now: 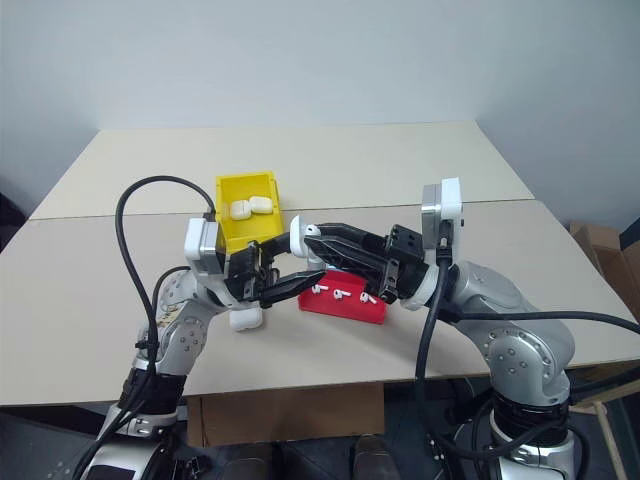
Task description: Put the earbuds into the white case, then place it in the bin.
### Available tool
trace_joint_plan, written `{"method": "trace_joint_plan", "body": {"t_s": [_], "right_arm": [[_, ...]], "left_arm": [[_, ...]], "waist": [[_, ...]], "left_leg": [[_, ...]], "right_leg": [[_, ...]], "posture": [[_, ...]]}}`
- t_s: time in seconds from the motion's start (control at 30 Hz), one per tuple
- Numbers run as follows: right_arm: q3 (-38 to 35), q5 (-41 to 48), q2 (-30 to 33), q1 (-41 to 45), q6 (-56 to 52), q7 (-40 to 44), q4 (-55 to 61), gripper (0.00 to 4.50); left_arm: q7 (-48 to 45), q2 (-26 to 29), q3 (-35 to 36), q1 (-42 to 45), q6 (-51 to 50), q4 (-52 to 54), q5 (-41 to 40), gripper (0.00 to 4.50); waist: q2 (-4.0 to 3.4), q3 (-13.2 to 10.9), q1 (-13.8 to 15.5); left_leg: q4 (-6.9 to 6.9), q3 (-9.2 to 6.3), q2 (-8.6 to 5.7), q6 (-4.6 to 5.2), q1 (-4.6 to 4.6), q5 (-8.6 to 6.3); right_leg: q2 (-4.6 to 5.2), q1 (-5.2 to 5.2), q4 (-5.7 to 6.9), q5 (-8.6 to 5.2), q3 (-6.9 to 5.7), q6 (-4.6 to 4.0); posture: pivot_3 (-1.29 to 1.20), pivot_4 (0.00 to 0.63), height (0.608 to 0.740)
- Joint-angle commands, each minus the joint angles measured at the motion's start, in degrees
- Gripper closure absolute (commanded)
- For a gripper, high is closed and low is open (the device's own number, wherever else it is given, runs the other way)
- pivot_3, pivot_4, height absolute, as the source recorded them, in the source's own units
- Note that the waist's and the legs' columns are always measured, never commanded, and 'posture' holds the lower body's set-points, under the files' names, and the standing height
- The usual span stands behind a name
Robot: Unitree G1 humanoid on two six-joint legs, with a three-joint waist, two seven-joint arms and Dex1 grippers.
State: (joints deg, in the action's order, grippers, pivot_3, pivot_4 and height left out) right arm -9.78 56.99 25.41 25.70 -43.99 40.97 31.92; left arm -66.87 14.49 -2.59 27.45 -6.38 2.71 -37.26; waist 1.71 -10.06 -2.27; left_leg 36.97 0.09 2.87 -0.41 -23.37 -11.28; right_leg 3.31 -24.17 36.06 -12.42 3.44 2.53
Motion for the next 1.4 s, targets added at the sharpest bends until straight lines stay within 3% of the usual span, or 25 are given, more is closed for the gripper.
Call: {"method": "trace_joint_plan", "body": {"t_s": [0.03,0.63,0.67,0.73,1.17,1.4], "right_arm": [[0.03,0.26,0.58,-0.42,2.02,-0.23,0.65,3.57],[1.07,0.40,2.58,-1.94,3.48,1.95,0.51,3.57],[1.18,0.35,2.78,-2.05,3.63,2.24,0.66,3.09],[1.70,-0.25,3.33,-2.16,3.67,2.19,0.65,2.58],[-0.49,-2.89,5.49,-3.46,8.77,3.92,-0.31,2.58],[-3.71,-1.65,13.97,3.28,5.07,3.63,-2.95,2.58]], "left_arm": [[0.17,-0.14,0.56,0.49,0.68,2.12,-0.36,1.72],[0.74,-0.67,0.79,0.62,1.21,1.86,0.20,1.72],[0.77,-0.75,0.81,0.65,1.21,1.83,0.28,1.72],[0.79,-0.96,0.87,0.75,1.39,1.67,0.47,1.72],[0.06,-0.75,1.19,0.28,2.45,0.30,1.44,1.72],[-0.36,0.04,-0.10,0.61,4.17,-4.23,4.96,1.72]], "waist": [[0.00,0.00,-0.03],[0.00,0.00,0.01],[0.00,0.00,0.03],[0.00,0.00,-0.01],[0.00,0.00,0.12],[0.00,0.00,0.07]], "left_leg": [[0.00,0.00,0.00,0.00,0.00,0.00],[0.00,0.00,0.00,0.00,0.00,0.00],[0.00,0.00,0.00,0.00,0.00,0.00],[0.00,0.00,0.00,0.00,-0.01,0.00],[0.00,0.00,0.00,0.00,-0.01,0.00],[0.00,0.02,-0.02,0.00,0.00,0.00]], "right_leg": [[0.00,0.00,0.00,0.00,0.00,0.00],[0.00,0.00,0.00,-0.01,0.00,0.01],[0.00,0.00,-0.01,-0.01,0.00,0.01],[0.00,0.00,-0.01,-0.01,0.00,0.01],[0.00,0.00,-0.02,-0.01,0.01,0.01],[0.00,-0.01,-0.01,-0.01,0.03,0.01]], "posture": [[0.00,0.150,0.740],[0.00,0.150,0.740],[0.00,0.150,0.740],[0.00,0.150,0.740],[0.00,0.150,0.740],[0.00,0.150,0.740]]}}
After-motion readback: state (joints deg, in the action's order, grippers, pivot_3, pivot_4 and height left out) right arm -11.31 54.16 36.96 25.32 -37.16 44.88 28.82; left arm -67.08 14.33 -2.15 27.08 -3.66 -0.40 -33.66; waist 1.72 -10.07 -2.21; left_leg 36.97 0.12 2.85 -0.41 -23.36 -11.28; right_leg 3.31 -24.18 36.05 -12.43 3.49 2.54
